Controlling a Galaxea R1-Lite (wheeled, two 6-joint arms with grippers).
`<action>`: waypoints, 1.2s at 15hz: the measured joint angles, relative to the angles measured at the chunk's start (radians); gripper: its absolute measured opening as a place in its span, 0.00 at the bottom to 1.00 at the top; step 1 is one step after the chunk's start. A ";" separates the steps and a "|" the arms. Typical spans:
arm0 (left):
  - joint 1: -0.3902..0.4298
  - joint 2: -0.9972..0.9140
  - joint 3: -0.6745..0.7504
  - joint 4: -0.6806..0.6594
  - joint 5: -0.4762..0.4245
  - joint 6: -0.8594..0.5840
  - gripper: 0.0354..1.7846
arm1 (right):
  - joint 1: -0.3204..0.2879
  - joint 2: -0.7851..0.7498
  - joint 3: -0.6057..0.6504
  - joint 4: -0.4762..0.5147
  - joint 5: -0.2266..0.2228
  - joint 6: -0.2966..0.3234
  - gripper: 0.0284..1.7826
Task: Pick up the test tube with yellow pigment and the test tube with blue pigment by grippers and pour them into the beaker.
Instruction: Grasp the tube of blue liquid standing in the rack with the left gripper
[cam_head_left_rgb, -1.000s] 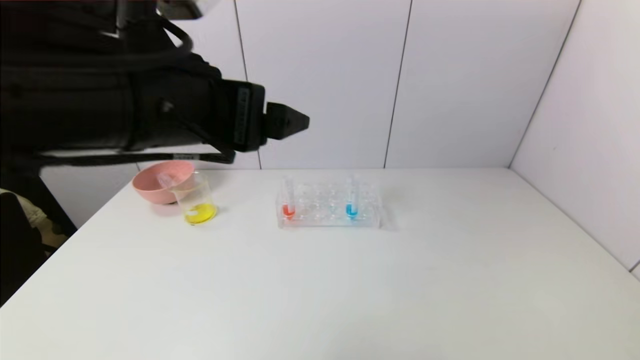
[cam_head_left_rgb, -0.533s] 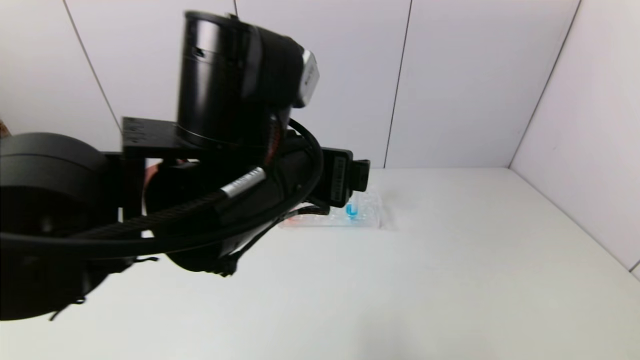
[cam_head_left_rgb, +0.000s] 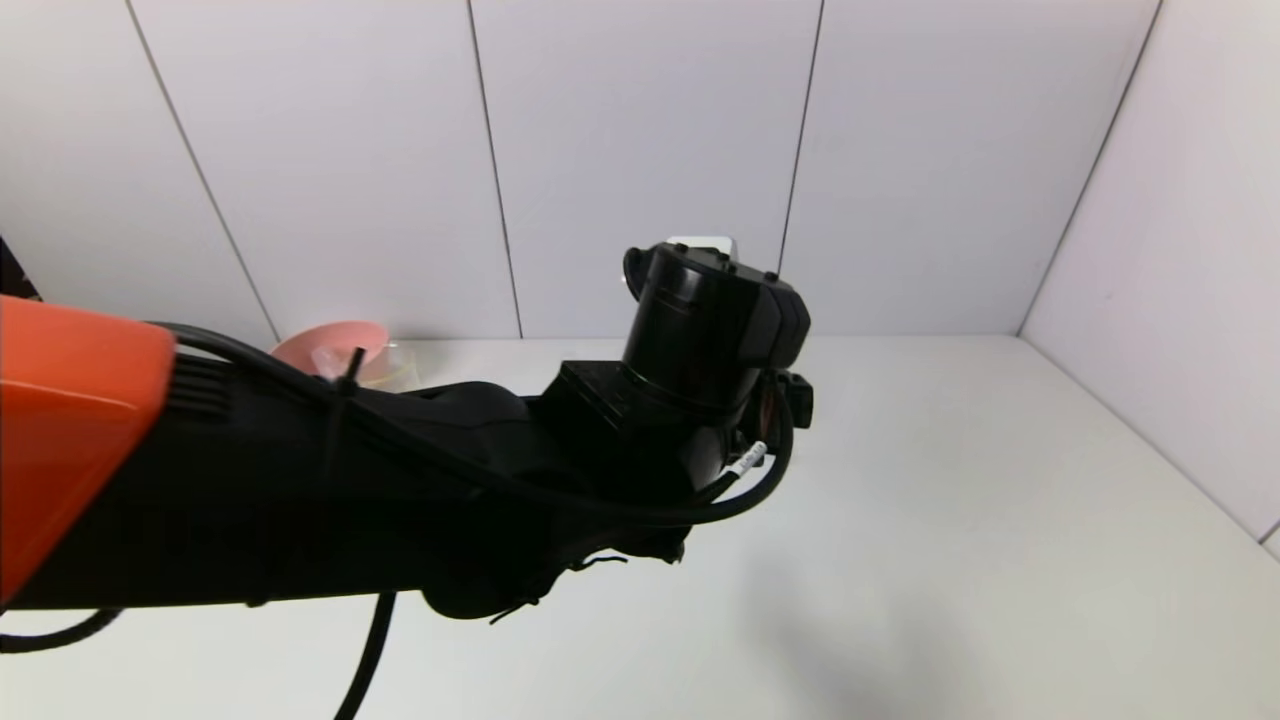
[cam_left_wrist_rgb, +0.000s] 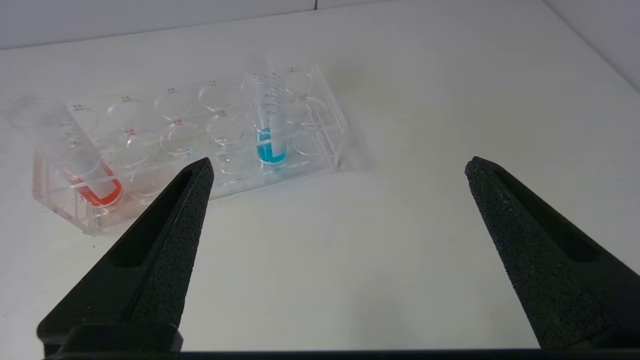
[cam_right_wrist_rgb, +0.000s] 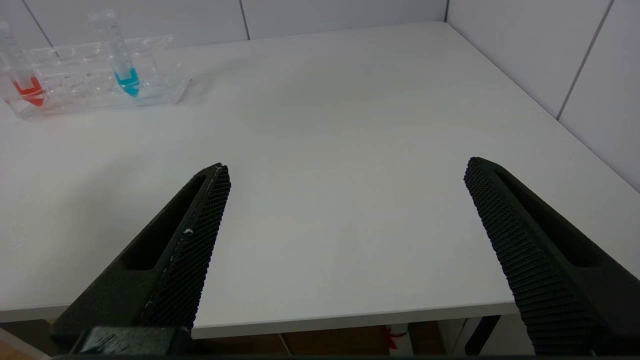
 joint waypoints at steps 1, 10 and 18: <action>0.007 0.030 -0.021 -0.001 0.001 -0.005 0.99 | 0.000 0.000 0.000 0.000 0.000 0.000 0.96; 0.081 0.277 -0.246 -0.001 0.064 -0.007 0.99 | 0.000 0.000 0.000 0.000 0.000 0.000 0.96; 0.117 0.433 -0.379 -0.044 0.067 0.009 0.99 | 0.000 0.000 0.000 0.000 0.000 0.000 0.96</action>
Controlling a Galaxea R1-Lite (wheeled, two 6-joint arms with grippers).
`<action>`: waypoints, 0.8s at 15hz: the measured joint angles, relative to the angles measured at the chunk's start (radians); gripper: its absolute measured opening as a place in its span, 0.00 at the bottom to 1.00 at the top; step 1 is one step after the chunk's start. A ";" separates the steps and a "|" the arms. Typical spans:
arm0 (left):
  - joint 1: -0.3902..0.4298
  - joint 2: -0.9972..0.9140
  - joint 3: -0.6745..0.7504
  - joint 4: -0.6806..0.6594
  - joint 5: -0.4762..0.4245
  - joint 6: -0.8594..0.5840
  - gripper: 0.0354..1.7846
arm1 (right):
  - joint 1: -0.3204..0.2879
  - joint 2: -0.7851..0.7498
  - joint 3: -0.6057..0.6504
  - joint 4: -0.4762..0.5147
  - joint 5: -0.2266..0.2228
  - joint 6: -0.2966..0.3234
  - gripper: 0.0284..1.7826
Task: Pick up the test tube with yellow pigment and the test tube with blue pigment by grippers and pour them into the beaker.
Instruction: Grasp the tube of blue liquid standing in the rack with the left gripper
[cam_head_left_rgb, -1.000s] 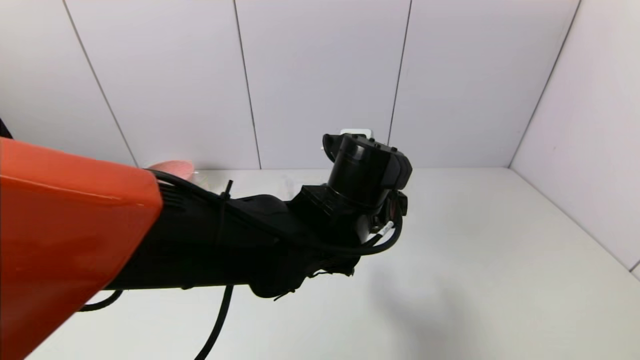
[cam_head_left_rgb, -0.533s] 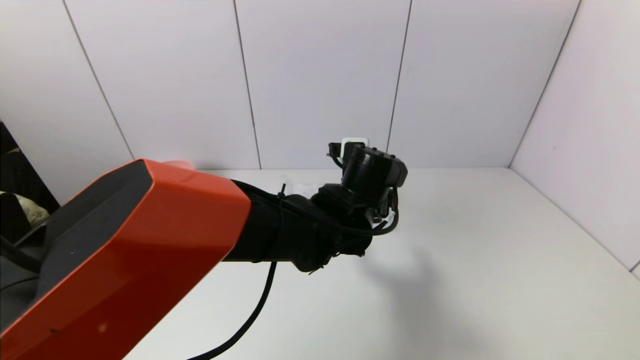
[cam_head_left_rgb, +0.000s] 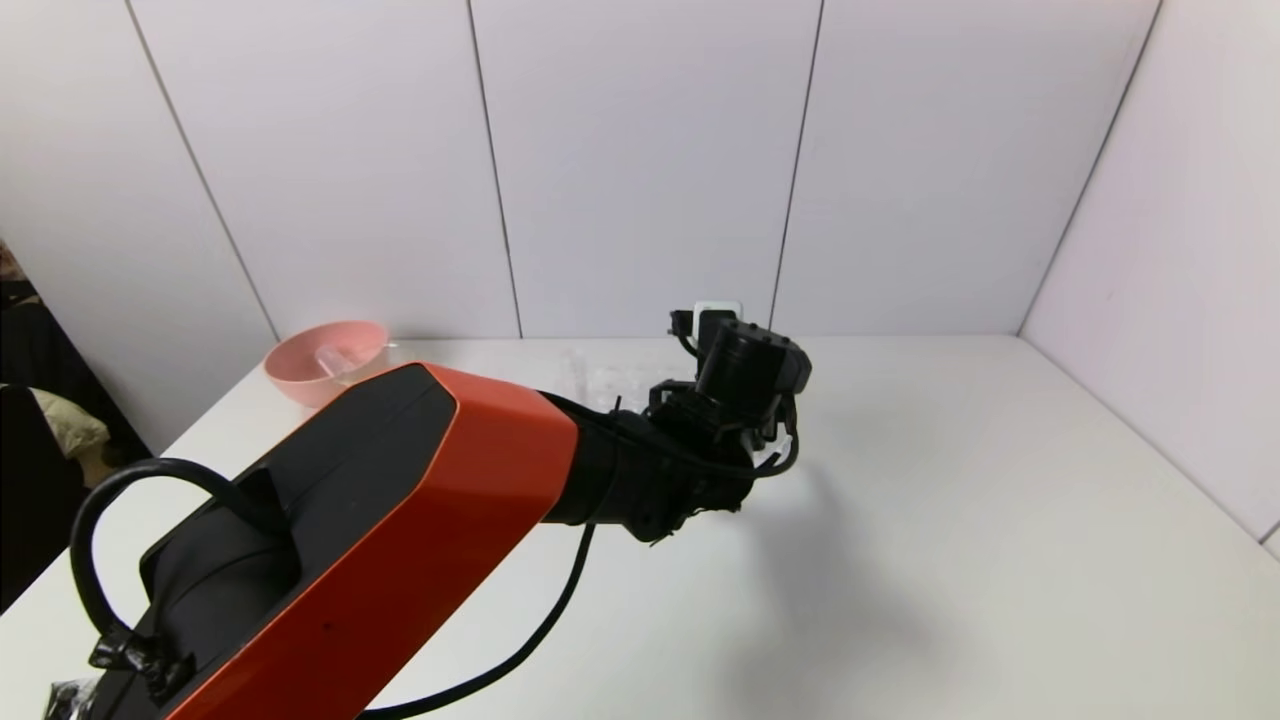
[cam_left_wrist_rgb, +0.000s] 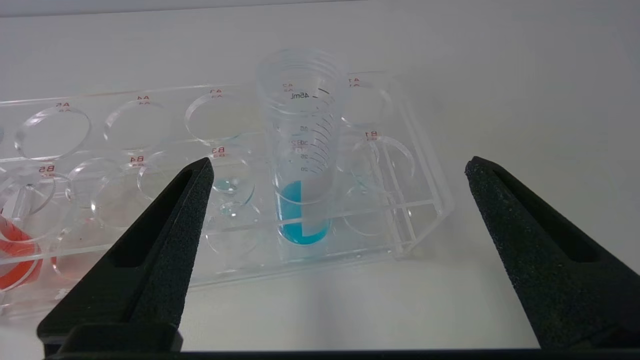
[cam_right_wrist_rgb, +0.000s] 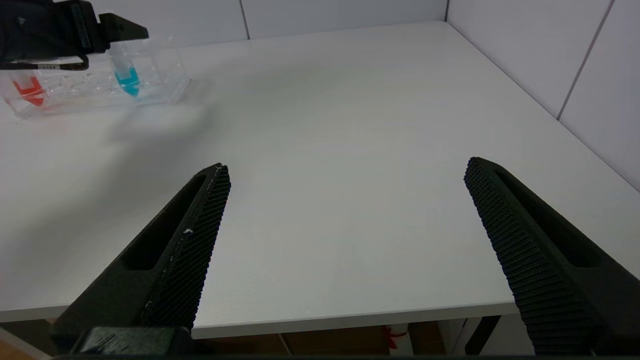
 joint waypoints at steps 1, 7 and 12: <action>0.006 0.018 -0.024 -0.001 0.000 0.007 0.99 | 0.000 0.000 0.000 0.000 0.000 0.000 0.96; 0.034 0.095 -0.112 -0.003 0.012 0.037 0.99 | 0.000 0.000 0.000 0.000 0.000 0.000 0.96; 0.040 0.110 -0.126 -0.003 0.012 0.053 0.84 | 0.000 0.000 0.000 0.000 0.000 0.000 0.96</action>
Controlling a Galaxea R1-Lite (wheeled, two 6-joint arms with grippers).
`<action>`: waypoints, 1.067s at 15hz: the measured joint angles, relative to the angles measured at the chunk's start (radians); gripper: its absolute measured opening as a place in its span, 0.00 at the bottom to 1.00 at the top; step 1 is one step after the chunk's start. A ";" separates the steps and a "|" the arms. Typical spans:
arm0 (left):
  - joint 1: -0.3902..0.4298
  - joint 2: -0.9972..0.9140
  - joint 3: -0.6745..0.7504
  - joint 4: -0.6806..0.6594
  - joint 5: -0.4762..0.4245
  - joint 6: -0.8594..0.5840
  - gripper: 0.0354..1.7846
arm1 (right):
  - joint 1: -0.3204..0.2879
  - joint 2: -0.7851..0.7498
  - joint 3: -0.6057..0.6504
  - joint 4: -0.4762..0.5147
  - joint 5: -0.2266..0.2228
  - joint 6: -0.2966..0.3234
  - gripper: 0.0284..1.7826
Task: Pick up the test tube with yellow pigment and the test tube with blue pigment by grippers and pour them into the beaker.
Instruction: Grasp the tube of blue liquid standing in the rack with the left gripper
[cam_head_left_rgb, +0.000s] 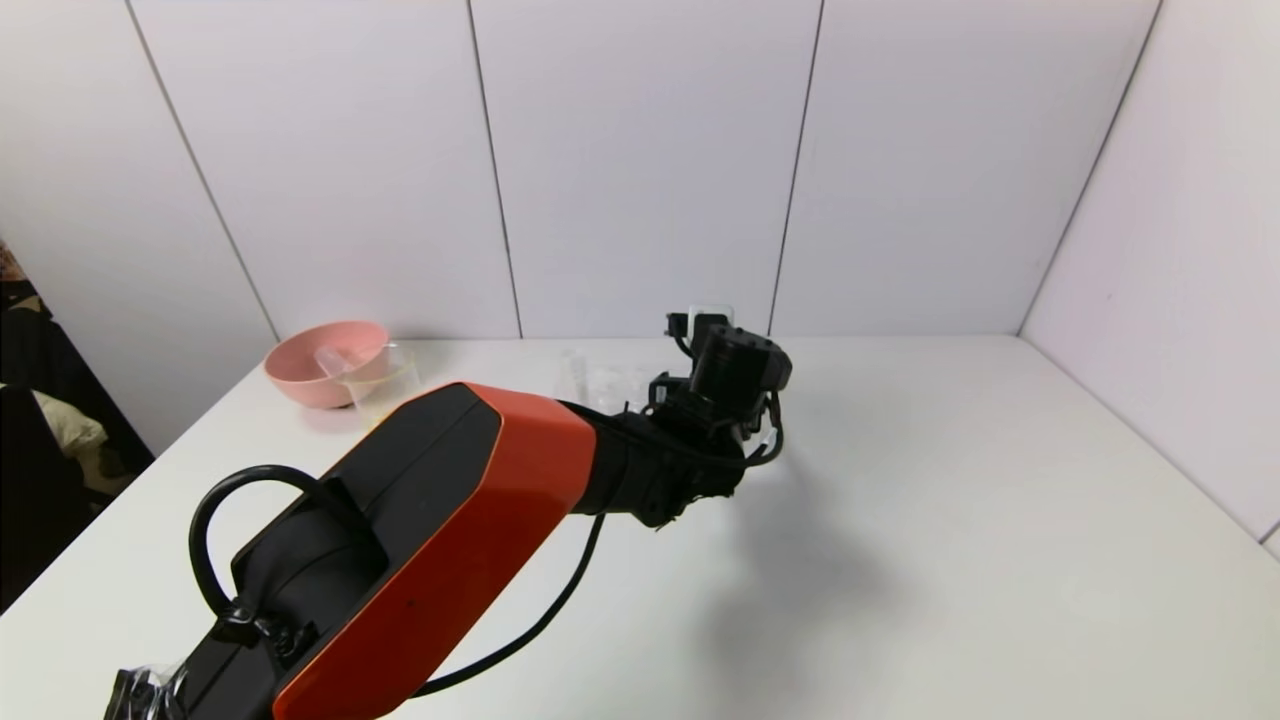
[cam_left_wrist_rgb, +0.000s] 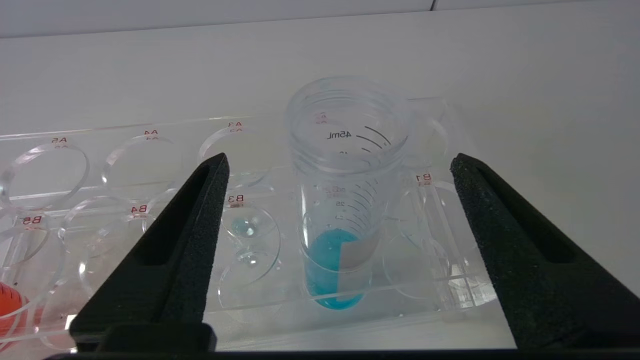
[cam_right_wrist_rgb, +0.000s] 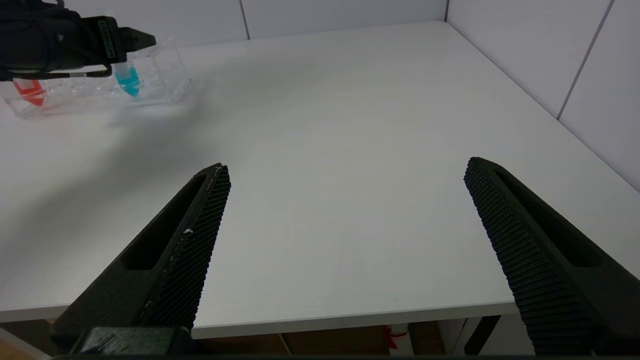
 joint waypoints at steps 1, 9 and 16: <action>0.000 0.000 0.000 0.000 0.000 0.001 0.77 | 0.000 0.000 0.000 0.000 0.000 0.000 0.96; -0.001 0.000 0.002 0.001 0.000 -0.003 0.24 | 0.000 0.000 0.000 0.000 0.000 0.000 0.96; -0.004 -0.002 0.004 0.002 0.000 -0.003 0.24 | 0.000 0.000 0.000 0.000 0.000 0.000 0.96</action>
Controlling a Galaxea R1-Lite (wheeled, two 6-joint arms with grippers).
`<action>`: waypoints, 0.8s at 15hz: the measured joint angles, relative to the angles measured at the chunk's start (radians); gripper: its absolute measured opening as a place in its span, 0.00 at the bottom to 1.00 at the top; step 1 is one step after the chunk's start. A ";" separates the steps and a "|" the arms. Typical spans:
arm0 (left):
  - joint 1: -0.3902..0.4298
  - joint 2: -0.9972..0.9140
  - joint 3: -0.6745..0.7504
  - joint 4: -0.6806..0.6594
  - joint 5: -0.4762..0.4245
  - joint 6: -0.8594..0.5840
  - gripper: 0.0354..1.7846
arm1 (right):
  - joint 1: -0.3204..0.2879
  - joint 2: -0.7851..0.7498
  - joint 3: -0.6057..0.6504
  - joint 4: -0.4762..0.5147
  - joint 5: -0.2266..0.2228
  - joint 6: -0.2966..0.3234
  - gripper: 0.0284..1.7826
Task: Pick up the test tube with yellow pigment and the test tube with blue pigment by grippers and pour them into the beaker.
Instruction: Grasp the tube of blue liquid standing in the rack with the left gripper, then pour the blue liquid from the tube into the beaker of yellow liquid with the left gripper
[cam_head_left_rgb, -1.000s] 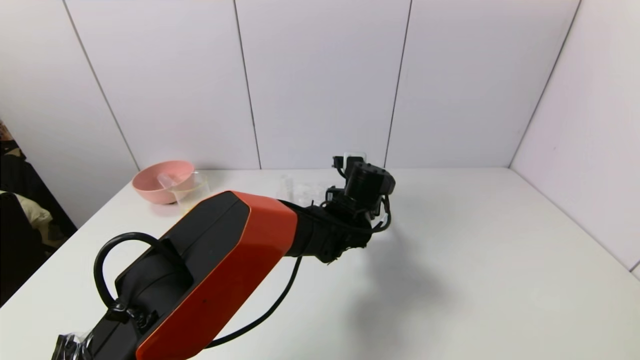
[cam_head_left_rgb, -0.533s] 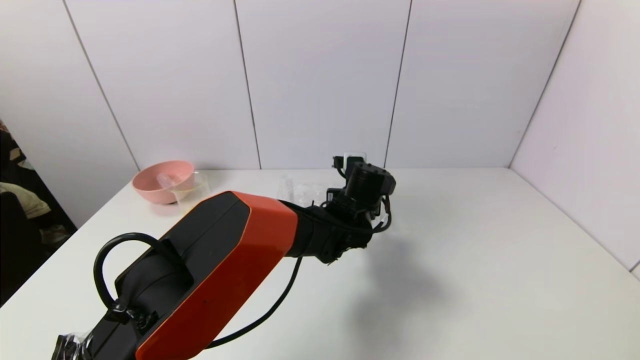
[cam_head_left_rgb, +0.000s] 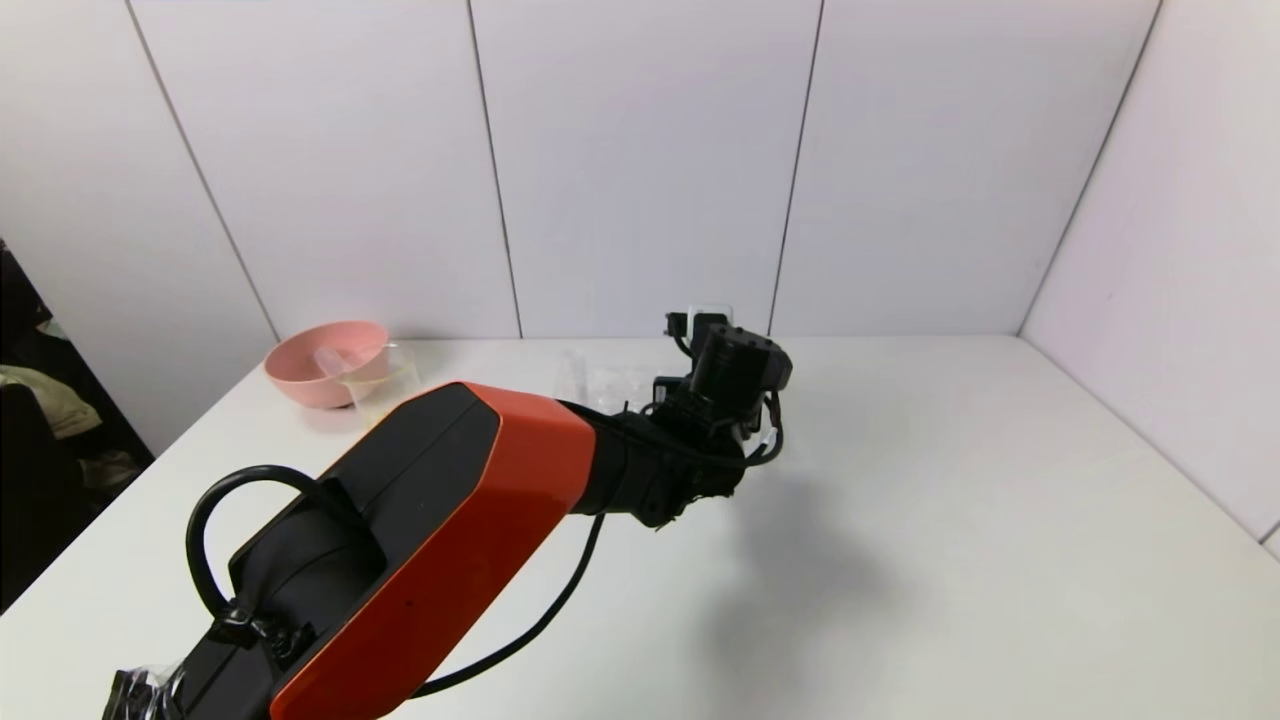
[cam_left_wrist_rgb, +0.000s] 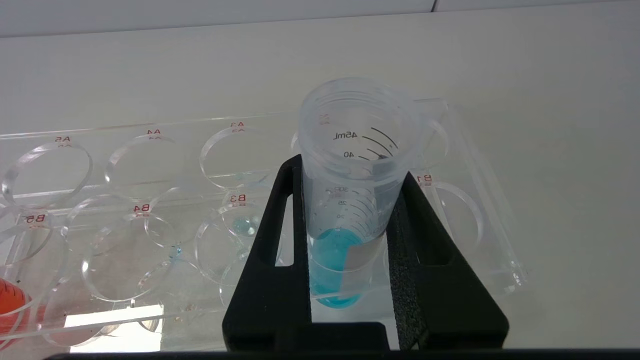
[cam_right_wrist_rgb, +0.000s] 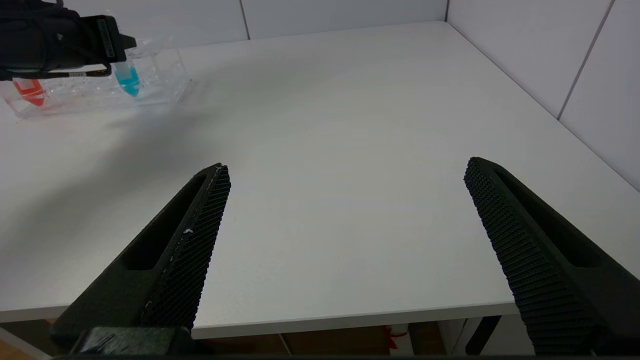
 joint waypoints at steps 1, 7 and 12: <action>0.000 -0.001 0.000 0.000 0.000 0.000 0.24 | 0.000 0.000 0.000 0.000 0.000 0.000 0.96; -0.003 -0.023 -0.001 0.005 -0.001 0.025 0.24 | 0.000 0.000 0.000 0.000 0.000 0.000 0.96; -0.021 -0.062 0.008 0.002 0.024 0.039 0.24 | 0.000 0.000 0.000 0.000 0.000 0.000 0.96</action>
